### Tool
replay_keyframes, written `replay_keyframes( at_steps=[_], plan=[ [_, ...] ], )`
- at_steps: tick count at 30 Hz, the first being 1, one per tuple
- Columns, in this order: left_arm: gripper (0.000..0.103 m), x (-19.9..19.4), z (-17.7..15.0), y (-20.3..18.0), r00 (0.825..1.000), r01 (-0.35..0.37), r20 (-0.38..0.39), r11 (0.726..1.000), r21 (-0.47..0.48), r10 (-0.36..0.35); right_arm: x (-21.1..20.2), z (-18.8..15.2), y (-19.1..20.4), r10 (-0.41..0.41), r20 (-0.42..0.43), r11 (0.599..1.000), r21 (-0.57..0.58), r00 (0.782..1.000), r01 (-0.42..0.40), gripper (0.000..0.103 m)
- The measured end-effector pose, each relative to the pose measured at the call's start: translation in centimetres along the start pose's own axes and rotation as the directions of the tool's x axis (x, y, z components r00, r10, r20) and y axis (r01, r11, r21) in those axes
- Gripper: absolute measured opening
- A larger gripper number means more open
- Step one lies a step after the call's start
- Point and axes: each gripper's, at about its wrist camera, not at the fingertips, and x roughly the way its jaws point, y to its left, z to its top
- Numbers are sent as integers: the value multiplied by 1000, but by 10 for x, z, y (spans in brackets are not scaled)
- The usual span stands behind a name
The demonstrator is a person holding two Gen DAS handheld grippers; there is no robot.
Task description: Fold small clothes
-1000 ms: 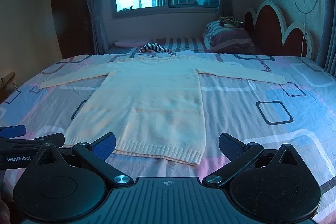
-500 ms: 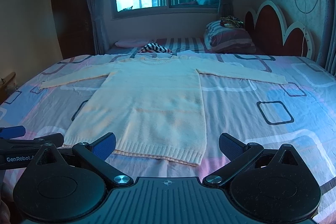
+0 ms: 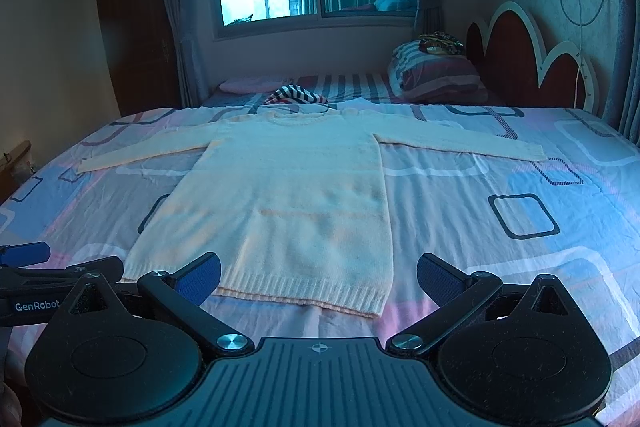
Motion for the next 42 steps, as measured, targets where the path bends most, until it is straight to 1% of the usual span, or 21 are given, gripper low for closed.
replay_keyframes(
  at_steps=[35,40,42],
  plan=[
    [102,-1,-1,2,1000,1,-7,1000,7,-1,1,-1,2,3,-6,1000,5,1000,-3,103],
    [102,4,5,3,1000,-4,-11,1000,5,4,4,-1,-1,-2,-7,1000,6,1000,2,103],
    [102,6,8,3,1000,-7,-1,1000,3,7,6,0,-4,-8,-5,1000,12,1000,8,103]
  ],
)
